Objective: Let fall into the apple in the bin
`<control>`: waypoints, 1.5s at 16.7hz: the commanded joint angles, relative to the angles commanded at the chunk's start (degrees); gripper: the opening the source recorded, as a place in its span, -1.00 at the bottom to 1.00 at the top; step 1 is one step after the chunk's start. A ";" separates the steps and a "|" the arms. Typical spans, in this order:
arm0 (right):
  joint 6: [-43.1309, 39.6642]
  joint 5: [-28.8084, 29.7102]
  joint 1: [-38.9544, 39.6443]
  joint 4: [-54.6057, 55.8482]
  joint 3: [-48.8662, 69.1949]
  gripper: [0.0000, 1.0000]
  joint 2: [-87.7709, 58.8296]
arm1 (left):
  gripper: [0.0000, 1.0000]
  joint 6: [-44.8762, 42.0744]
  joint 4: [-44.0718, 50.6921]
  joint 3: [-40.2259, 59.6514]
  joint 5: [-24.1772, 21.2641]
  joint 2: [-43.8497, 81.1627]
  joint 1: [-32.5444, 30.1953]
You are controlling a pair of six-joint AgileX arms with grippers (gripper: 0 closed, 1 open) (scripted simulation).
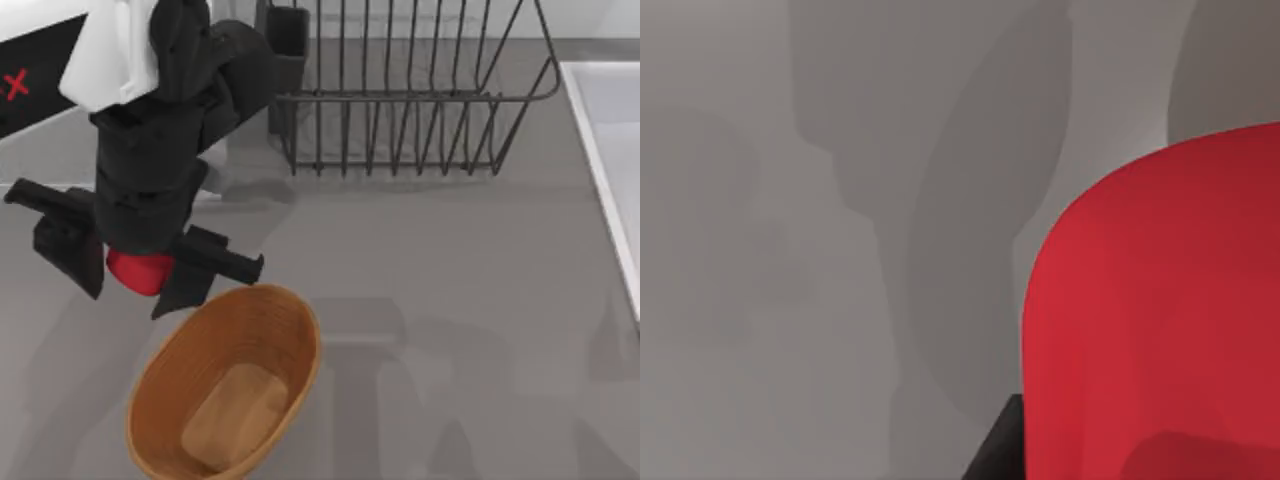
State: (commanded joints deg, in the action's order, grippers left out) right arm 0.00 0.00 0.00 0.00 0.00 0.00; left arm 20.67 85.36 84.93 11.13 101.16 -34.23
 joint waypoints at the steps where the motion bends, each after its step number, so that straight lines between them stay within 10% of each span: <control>1: 0.00 0.00 0.00 0.00 0.00 1.00 0.00 | -1.00 8.71 -0.06 0.01 0.53 -0.15 -2.59; 13: 0.00 0.00 0.00 0.00 0.00 1.00 0.00 | -1.00 106.33 -2.13 6.51 4.56 1.99 -19.46; 18: 0.00 0.00 0.00 0.00 0.00 1.00 0.00 | -1.00 124.47 -1.97 7.82 1.85 4.64 -20.86; 25: 0.00 0.00 0.00 0.00 0.00 1.00 0.00 | -1.00 128.15 -1.73 8.11 0.74 5.62 -21.04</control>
State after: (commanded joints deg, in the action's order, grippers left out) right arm 0.00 0.00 0.00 0.00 0.00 0.00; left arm 148.82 83.63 93.05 11.87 106.78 -55.27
